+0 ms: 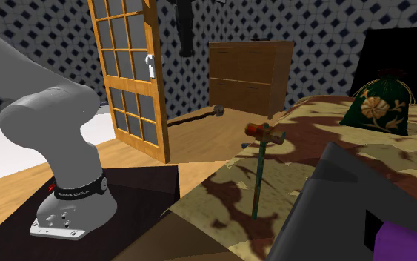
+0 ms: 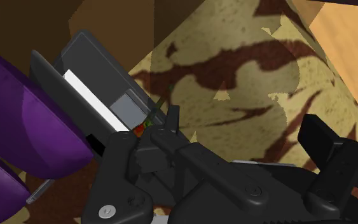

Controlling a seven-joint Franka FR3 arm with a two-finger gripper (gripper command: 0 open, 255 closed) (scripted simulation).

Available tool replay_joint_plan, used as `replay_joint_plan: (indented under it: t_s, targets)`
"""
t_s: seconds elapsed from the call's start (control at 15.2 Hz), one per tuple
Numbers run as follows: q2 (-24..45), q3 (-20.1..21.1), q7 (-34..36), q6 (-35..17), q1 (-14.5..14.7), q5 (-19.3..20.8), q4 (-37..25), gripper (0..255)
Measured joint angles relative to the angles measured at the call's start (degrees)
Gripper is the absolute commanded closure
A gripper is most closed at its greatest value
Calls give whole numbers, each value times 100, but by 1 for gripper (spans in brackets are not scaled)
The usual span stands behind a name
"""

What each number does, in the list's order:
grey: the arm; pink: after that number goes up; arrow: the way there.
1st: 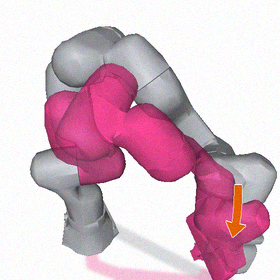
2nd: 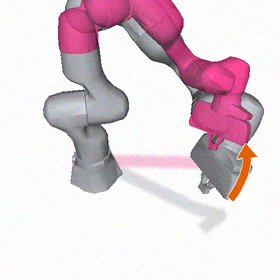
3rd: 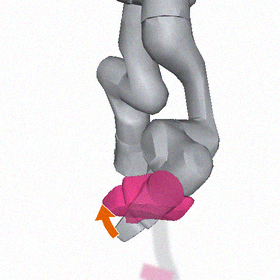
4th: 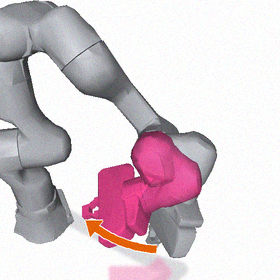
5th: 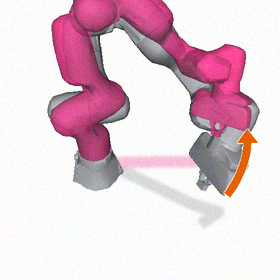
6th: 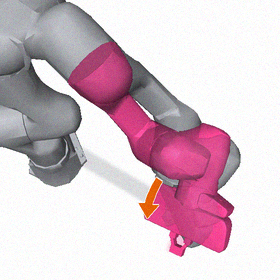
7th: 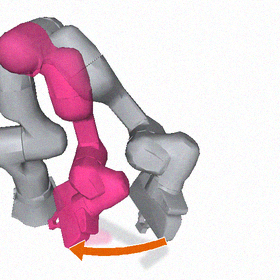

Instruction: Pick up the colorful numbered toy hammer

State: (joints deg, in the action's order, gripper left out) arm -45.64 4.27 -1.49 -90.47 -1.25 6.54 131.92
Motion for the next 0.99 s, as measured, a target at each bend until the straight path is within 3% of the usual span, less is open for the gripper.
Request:
replay_joint_plan:
  t_s: [0.26, 0.99]
  targets:
    - [348, -150, 190, -315, -167, -48, -1, 0]
    - [2115, -868, 1098, -1669, -848, -552, -263, 0]
